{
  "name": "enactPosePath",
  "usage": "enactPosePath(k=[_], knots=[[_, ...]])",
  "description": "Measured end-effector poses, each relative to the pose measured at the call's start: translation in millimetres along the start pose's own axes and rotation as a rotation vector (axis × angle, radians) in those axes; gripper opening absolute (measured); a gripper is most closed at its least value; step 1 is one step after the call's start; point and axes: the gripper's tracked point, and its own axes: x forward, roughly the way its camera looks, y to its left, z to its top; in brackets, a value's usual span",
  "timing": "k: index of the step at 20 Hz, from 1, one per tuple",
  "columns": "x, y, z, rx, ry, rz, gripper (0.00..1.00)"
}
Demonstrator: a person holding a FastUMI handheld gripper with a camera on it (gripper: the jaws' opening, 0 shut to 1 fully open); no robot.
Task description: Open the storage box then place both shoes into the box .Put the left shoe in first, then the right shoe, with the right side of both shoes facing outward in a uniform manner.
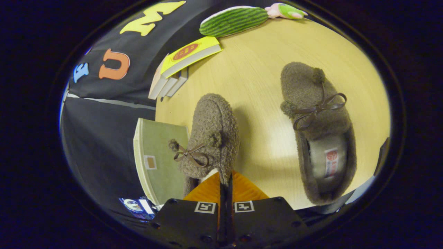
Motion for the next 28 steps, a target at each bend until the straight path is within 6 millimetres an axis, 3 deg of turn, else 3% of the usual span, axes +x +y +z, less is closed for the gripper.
enactPosePath(k=[5, 8, 11, 14, 19, 25, 28], knots=[[-51, 103, -12, -0.108, -0.058, 0.130, 0.06], [-68, 168, -23, -0.190, -0.084, 0.180, 0.06], [-68, 219, -31, -0.221, -0.104, 0.192, 0.06], [-50, 256, -45, -0.216, -0.102, 0.187, 0.06], [6, 281, -56, -0.246, -0.092, 0.100, 0.06], [87, 254, -78, -0.207, -0.024, -0.061, 0.06], [109, 256, -89, -0.181, 0.027, -0.038, 0.06]])
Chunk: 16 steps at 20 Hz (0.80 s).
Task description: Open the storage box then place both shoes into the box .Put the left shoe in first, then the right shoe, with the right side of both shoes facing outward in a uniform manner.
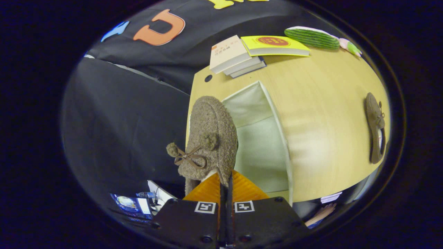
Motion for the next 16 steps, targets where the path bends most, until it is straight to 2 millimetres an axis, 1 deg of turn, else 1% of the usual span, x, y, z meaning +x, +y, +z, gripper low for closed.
enactPosePath(k=[2, 3, 5, 6, 7, 8, 9, 10, 11, 13, 14, 15, 16], knots=[[9, 3, -5, -0.001, 0.015, 0.009, 0.06], [12, 5, -7, -0.001, 0.018, 0.010, 0.09], [18, 9, -14, -0.015, 0.036, 0.020, 0.15], [20, 14, -14, -0.020, 0.033, 0.039, 0.17], [20, 17, -14, -0.025, 0.027, 0.049, 0.21], [18, 23, -14, -0.031, 0.028, 0.074, 0.23], [18, 30, -17, -0.045, 0.035, 0.100, 0.35], [12, 34, -17, -0.061, 0.027, 0.122, 0.39], [8, 37, -16, -0.085, 0.003, 0.134, 0.45], [-5, 37, -18, -0.162, -0.017, 0.120, 0.58], [-10, 34, -14, -0.214, -0.047, 0.093, 0.68], [-18, 29, -4, -0.271, -0.103, 0.055, 0.78], [-29, 26, 12, -0.319, -0.182, 0.014, 0.82]])
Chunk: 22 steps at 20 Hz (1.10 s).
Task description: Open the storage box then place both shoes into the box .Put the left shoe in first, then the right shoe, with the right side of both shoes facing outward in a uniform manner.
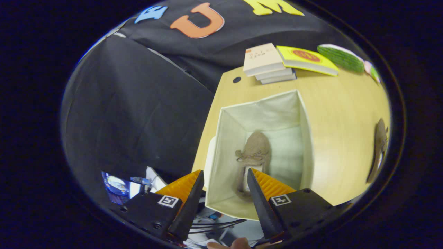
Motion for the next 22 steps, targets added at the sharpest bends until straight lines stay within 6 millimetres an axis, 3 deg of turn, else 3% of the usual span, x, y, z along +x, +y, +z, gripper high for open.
enactPosePath(k=[1, 4, 10, 16, 19, 22], knots=[[-9, -5, 16, -0.040, -0.070, -0.036, 0.82], [-47, -14, 28, -0.129, -0.165, -0.135, 0.98], [-111, -35, 39, -0.216, -0.256, -0.178, 1.00], [-178, -111, 52, -0.252, -0.323, -0.278, 1.00], [-208, -169, 53, -0.249, -0.334, -0.346, 1.00], [-230, -219, 41, -0.240, -0.310, -0.411, 1.00]])
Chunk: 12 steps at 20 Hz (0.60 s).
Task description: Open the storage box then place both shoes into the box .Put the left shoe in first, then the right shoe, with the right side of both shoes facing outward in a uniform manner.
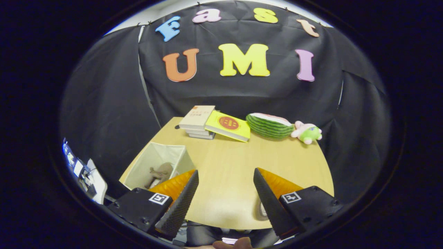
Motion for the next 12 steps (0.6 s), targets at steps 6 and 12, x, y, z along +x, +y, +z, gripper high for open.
enactPosePath(k=[6, 12], knots=[[11, -78, -66, 0.073, 0.163, -0.047, 1.00], [57, -123, -132, 0.192, 0.344, -0.053, 1.00]])
